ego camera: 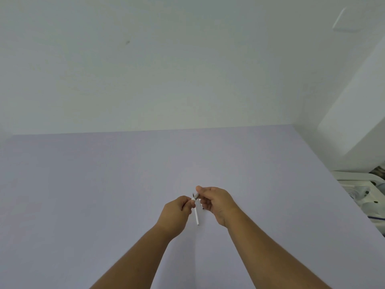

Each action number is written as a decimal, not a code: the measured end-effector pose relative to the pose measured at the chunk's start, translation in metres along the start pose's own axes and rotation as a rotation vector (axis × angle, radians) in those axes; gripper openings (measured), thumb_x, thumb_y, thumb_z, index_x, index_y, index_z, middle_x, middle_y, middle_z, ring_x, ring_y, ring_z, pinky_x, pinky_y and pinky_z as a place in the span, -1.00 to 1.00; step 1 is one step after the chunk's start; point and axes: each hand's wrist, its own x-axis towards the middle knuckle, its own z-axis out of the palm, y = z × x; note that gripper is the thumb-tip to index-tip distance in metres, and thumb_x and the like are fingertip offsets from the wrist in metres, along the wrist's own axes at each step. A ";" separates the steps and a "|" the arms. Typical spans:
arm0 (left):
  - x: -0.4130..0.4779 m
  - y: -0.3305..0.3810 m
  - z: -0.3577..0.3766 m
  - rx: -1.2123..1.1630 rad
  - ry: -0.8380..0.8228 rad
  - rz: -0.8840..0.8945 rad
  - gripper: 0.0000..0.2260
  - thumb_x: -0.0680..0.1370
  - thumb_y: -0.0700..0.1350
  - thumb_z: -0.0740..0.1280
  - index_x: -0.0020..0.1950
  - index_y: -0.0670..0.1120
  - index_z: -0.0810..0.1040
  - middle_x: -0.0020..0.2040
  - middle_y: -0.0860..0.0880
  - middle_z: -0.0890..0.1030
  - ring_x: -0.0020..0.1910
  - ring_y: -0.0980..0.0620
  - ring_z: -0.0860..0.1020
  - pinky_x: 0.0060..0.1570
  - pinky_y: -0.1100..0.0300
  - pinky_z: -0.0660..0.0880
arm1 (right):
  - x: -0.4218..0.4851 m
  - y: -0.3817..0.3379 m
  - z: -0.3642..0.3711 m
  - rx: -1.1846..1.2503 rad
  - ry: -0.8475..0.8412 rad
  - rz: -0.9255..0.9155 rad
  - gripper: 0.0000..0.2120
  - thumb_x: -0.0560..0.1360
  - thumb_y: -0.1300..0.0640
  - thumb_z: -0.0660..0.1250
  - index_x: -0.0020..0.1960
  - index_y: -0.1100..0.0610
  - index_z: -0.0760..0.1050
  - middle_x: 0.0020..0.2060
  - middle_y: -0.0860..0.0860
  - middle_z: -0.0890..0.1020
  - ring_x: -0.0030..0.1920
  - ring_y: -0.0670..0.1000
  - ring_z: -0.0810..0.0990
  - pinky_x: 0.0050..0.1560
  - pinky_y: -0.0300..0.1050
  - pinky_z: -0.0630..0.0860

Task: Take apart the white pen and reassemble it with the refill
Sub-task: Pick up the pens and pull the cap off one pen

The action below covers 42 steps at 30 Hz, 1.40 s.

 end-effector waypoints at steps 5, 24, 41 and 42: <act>-0.001 0.001 0.000 0.025 0.007 0.014 -0.77 0.62 0.00 0.15 -0.07 -0.01 0.56 -0.26 0.07 0.54 -0.33 0.14 0.44 -0.29 0.29 0.39 | -0.001 -0.001 -0.002 0.022 -0.020 -0.023 -0.93 0.47 0.28 0.38 -0.15 0.21 0.64 -0.26 0.10 0.62 -0.29 0.00 0.54 -0.20 -0.18 0.52; 0.001 0.012 -0.003 0.050 0.031 0.065 -0.76 0.62 0.01 0.15 -0.03 -0.07 0.56 -0.23 0.02 0.55 -0.29 0.09 0.46 -0.28 0.27 0.39 | -0.002 -0.012 0.000 0.023 -0.064 -0.068 -0.93 0.45 0.29 0.39 -0.09 0.17 0.62 -0.22 0.09 0.64 -0.22 0.00 0.60 -0.12 -0.19 0.54; 0.001 0.013 -0.003 0.076 0.053 0.067 -0.76 0.61 0.01 0.15 -0.03 -0.07 0.55 -0.22 0.00 0.57 -0.34 0.11 0.43 -0.29 0.24 0.38 | -0.004 -0.013 -0.001 0.003 -0.034 -0.079 -0.85 0.47 0.33 0.32 -0.13 0.14 0.63 -0.23 0.06 0.66 -0.23 -0.02 0.58 -0.16 -0.21 0.52; 0.000 0.013 -0.003 0.079 0.053 0.065 -0.76 0.62 0.00 0.15 -0.02 -0.07 0.55 -0.21 0.00 0.57 -0.34 0.11 0.43 -0.28 0.25 0.38 | -0.005 -0.015 -0.001 0.030 -0.040 -0.074 -0.83 0.47 0.35 0.31 -0.09 0.15 0.62 -0.21 0.05 0.68 -0.21 -0.03 0.60 -0.16 -0.22 0.53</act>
